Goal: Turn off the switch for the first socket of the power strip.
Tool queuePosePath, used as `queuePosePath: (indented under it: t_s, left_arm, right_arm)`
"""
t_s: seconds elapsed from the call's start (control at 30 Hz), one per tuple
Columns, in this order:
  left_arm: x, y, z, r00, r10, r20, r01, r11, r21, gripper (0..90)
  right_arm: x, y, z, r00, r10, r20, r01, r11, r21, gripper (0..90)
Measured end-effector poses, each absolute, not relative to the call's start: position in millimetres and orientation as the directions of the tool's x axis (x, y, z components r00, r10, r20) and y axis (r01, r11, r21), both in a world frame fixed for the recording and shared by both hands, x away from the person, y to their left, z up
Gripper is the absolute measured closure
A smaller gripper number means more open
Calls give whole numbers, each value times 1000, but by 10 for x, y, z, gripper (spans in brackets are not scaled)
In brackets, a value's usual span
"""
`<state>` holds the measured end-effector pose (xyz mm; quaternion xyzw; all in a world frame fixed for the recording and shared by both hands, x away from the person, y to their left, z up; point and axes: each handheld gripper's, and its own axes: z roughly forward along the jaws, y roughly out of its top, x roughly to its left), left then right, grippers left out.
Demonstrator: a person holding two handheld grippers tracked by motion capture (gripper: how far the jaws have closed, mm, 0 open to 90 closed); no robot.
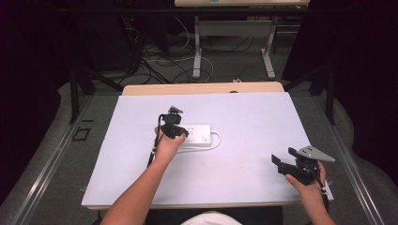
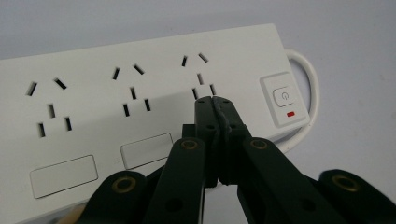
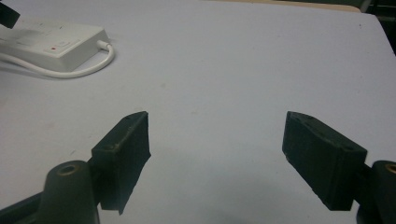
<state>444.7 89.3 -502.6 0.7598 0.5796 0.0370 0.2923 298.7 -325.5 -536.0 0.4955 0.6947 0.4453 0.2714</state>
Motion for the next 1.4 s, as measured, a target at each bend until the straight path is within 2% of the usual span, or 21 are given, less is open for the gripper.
queuePosePath:
  t_s: [0.6, 1.4]
  left_arm:
    - [4474, 822, -5109, 320, 916, -241, 877, -190, 442, 896]
    - [4477, 838, -5117, 309, 919, -243, 880, -180, 439, 895]
  right_arm:
    - [2985, -3257, -5359, -361, 930, 69, 448, 108, 887, 224]
    - [2983, -3268, -5355, -361, 930, 68, 446, 108, 889, 224]
